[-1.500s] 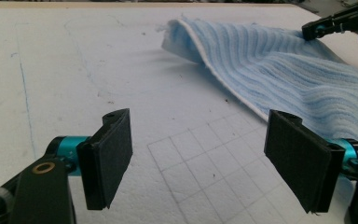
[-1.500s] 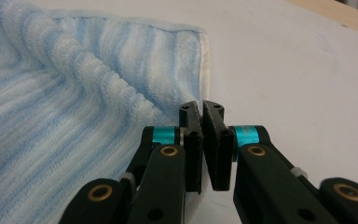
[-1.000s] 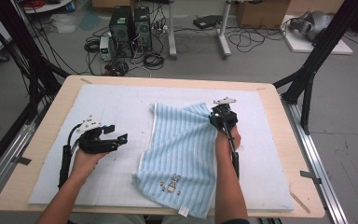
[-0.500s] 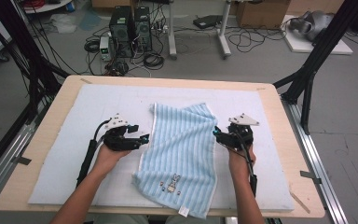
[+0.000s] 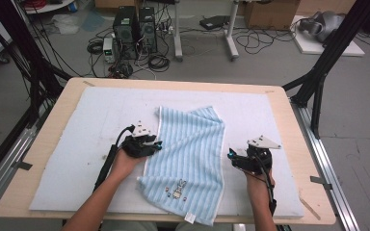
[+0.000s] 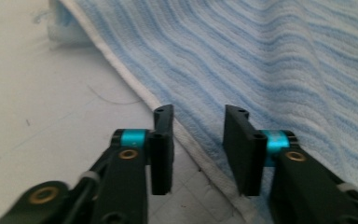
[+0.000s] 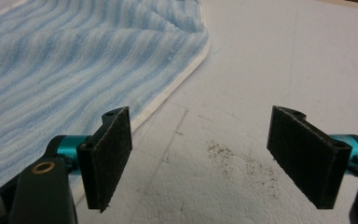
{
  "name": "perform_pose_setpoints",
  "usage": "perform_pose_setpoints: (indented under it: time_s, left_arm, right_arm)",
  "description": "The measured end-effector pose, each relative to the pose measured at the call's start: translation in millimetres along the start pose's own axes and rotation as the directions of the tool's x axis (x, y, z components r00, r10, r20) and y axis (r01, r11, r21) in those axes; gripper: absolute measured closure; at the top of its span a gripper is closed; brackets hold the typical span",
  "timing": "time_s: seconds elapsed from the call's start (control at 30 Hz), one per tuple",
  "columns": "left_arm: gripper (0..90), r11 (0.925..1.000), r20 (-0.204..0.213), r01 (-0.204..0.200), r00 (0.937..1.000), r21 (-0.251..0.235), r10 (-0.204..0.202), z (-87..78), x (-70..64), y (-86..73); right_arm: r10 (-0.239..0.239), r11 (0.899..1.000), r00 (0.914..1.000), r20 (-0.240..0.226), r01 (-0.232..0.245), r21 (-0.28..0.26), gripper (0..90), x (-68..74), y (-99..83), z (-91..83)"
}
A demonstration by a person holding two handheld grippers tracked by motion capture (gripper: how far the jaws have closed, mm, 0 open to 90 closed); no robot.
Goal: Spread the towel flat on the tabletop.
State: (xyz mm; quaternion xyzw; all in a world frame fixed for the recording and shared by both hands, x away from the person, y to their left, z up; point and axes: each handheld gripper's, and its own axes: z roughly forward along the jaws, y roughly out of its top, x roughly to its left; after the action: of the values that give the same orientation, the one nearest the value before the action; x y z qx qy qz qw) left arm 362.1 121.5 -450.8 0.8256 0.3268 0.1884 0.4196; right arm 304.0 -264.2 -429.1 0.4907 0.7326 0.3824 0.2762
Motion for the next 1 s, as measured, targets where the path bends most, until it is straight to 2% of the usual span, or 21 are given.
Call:
perform_pose_setpoints:
  time_s: [0.07,0.17,0.27,0.33,0.43,0.53,0.67,0.8,0.93,1.0]
  left_arm:
    - [75.9,0.9979,-0.017,-0.062,0.9979,0.019,0.062,2.0,-6.3,0.8]
    - [88.0,0.9965,-0.028,-0.079,0.9964,0.025,0.080,2.9,-8.2,1.4]
    - [89.2,0.9983,-0.018,-0.053,0.9984,0.022,0.054,2.5,-5.5,1.3]
    - [89.4,0.9997,-0.022,-0.020,0.9995,0.013,0.021,1.9,-2.5,1.0]
    - [89.6,1.0000,-0.051,-0.003,0.9987,0.006,0.003,-0.7,5.5,0.2]
    - [89.6,0.9992,-0.078,0.039,0.9962,-0.013,-0.040,-2.9,14.7,-1.1]
    - [89.7,0.9950,-0.121,0.092,0.9880,-0.037,-0.096,-6.1,28.2,-3.7]
    - [89.7,0.9902,-0.162,0.130,0.9773,-0.052,-0.137,-9.1,38.0,-6.2]
    - [89.7,0.9842,-0.203,0.166,0.9634,-0.060,-0.175,-14.2,48.6,-9.1]
    - [89.7,0.9803,-0.218,0.183,0.9563,-0.075,-0.195,-16.6,52.2,-9.7]
  right_arm:
    - [0.005,1.000,1.0000,0.001,-0.005,-0.005,21.4,0.7,1.2,-0.8]
    - [-0.003,1.000,1.0000,-0.005,0.003,-0.006,21.5,2.7,2.8,0.0]
    - [-0.010,1.000,0.9999,-0.013,0.010,-0.010,21.6,5.0,3.5,1.4]
    - [-0.009,1.000,0.9998,-0.017,0.009,-0.010,21.6,6.5,3.4,3.1]
    - [-0.009,1.000,0.9997,-0.022,0.009,-0.007,21.7,8.5,3.6,5.4]
    - [-0.009,1.000,0.9995,-0.029,0.009,-0.002,22.7,10.8,4.7,7.8]
    - [-0.027,1.000,0.9988,-0.041,0.027,0.014,26.1,14.5,7.3,14.5]
    - [-0.059,0.997,0.9937,-0.095,0.064,0.048,34.9,25.2,13.7,26.9]
    - [-0.091,0.992,0.9830,-0.159,0.104,0.072,41.8,41.0,23.3,45.5]
    - [-0.085,0.990,0.9769,-0.196,0.105,0.093,44.3,48.5,26.4,56.2]
